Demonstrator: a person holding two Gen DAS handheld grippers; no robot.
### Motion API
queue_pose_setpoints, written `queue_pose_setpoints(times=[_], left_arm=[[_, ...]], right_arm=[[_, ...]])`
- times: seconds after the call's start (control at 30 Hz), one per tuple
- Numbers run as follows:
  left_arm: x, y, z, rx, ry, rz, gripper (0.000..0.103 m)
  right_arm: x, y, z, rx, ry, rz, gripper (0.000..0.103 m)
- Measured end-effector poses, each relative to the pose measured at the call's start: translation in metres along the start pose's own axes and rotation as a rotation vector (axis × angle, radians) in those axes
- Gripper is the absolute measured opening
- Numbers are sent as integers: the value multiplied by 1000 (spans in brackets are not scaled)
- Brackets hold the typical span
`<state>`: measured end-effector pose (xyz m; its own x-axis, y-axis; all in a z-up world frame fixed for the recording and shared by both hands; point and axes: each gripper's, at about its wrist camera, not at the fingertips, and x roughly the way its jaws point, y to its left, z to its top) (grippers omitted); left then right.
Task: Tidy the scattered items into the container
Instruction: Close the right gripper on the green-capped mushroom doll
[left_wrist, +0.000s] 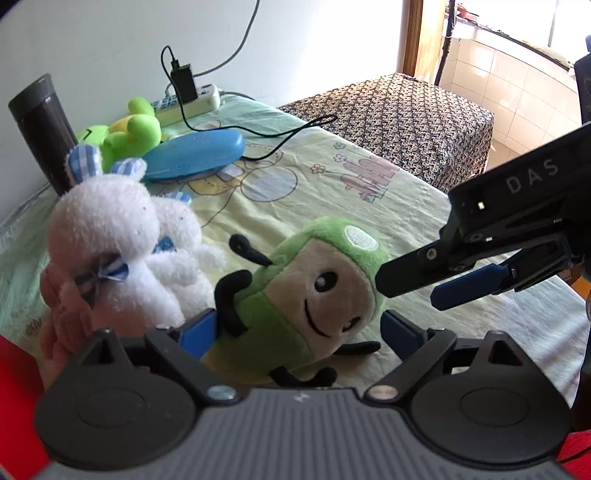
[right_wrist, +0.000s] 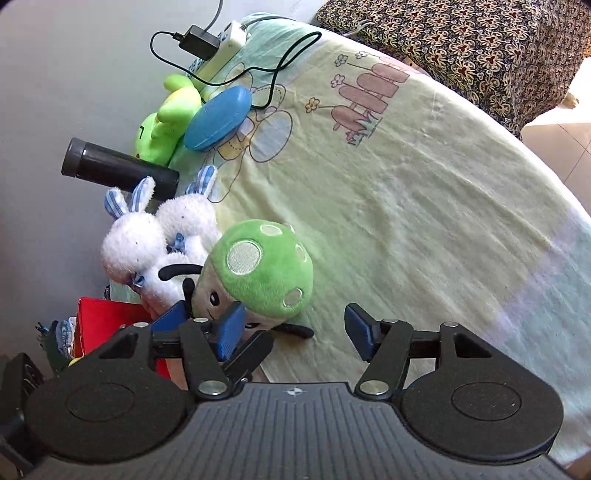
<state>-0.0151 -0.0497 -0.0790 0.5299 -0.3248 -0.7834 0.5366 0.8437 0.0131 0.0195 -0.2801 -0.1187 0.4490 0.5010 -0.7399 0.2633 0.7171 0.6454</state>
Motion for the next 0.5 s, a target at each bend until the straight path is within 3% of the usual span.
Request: queue_pose_setpoints(times=[0.23,0.33,0.5], left_arm=[[-8,6,-4,-76,-10,-40,94],[-16,3,-8,-113,-21,-92,93],[-23,-2,-9,-117,-39,-78,91]], right_arm=[[20,6,18,-11,20,40,65],[30,11,24,-25,34,65,66],[40,11,27,-28,61,98,67]])
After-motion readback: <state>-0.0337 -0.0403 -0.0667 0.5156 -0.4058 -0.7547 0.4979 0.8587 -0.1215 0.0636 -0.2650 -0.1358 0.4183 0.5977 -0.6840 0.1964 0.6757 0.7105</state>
